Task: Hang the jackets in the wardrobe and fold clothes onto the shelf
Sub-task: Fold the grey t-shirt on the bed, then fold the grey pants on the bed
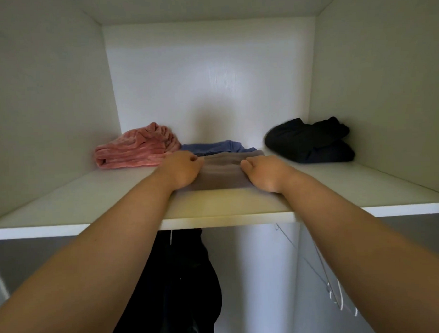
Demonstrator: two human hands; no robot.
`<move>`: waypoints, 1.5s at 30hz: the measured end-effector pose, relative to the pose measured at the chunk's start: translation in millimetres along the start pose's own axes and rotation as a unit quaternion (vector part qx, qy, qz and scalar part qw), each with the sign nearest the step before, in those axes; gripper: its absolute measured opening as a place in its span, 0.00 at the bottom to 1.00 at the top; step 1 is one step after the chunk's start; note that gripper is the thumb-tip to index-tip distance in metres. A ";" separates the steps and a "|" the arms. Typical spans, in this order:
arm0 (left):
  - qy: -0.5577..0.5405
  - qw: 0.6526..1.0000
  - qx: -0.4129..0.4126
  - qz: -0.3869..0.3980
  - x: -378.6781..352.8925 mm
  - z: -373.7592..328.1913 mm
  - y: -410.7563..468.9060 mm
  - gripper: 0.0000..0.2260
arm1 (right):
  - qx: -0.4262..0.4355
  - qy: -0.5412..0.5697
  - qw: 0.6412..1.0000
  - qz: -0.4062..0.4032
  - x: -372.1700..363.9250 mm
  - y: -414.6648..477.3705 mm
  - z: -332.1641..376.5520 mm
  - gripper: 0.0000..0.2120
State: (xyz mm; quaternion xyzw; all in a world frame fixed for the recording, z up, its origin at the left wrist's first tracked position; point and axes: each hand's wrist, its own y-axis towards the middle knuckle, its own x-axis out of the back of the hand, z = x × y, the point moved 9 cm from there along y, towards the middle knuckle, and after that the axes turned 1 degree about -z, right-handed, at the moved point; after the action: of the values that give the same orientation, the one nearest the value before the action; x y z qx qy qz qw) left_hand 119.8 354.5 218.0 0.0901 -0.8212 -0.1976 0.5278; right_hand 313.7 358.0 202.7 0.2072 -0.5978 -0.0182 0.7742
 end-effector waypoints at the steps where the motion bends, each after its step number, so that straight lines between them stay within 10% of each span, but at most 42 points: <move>1: -0.012 0.999 -0.006 -0.037 12.0 -5.8 -7.8 0.16 | 0.020 0.001 0.999 -0.030 10.0 -7.3 7.5 0.23; 8: -0.064 0.949 -0.100 -0.292 76.2 -43.1 -188.1 0.10 | 0.192 0.169 0.922 -0.291 57.4 -145.0 104.6 0.17; 17: 0.040 0.932 0.273 -0.236 54.3 59.6 -478.6 0.17 | 0.298 0.372 0.877 0.071 -106.6 -272.2 224.5 0.28; 30: 0.069 0.569 0.775 -0.267 9.9 -20.9 -994.4 0.15 | 0.674 0.180 0.608 0.380 -183.4 -667.4 433.2 0.19; 45: -0.123 0.228 0.891 -0.372 -129.2 -77.4 -1258.8 0.12 | 0.795 -0.133 0.349 0.477 -320.7 -1016.7 499.8 0.20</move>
State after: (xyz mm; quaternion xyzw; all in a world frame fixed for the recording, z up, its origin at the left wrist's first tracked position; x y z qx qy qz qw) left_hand 168.6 -757.2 -389.4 0.7724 -0.3942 0.4795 -0.1346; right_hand -20.9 -631.7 -340.4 0.4005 -0.4252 0.8110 0.0346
